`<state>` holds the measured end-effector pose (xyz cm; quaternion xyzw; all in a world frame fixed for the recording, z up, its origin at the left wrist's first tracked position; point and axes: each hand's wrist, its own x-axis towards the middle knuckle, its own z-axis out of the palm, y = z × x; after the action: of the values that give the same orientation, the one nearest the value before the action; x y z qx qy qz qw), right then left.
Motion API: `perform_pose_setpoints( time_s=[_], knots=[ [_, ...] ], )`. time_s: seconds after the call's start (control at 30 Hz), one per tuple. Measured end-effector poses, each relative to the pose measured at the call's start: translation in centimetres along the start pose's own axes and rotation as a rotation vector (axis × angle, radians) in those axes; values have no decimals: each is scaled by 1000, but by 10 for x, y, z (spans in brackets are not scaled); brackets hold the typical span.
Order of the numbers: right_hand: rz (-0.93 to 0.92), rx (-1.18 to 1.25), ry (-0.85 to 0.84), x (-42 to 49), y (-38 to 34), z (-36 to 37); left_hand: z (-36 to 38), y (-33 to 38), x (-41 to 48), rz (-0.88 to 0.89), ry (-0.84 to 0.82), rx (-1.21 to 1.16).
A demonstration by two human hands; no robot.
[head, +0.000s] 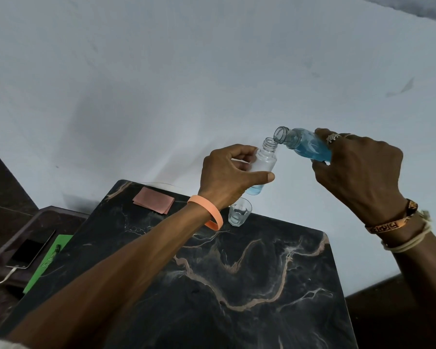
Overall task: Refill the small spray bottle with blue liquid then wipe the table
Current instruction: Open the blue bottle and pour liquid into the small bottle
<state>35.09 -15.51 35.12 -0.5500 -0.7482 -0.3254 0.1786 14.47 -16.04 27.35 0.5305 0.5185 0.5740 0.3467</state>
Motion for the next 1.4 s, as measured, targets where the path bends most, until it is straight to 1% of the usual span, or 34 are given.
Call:
perform_pose_setpoints(
  time_s=[0.73,1.4],
  knots=[
    [-4,-15,4,-1,-1,-1,0,-3,0,3,6,37],
    [-12,-29,-13,0,-5,-4,-2,-4,-1,-15,15,8]
  ],
)
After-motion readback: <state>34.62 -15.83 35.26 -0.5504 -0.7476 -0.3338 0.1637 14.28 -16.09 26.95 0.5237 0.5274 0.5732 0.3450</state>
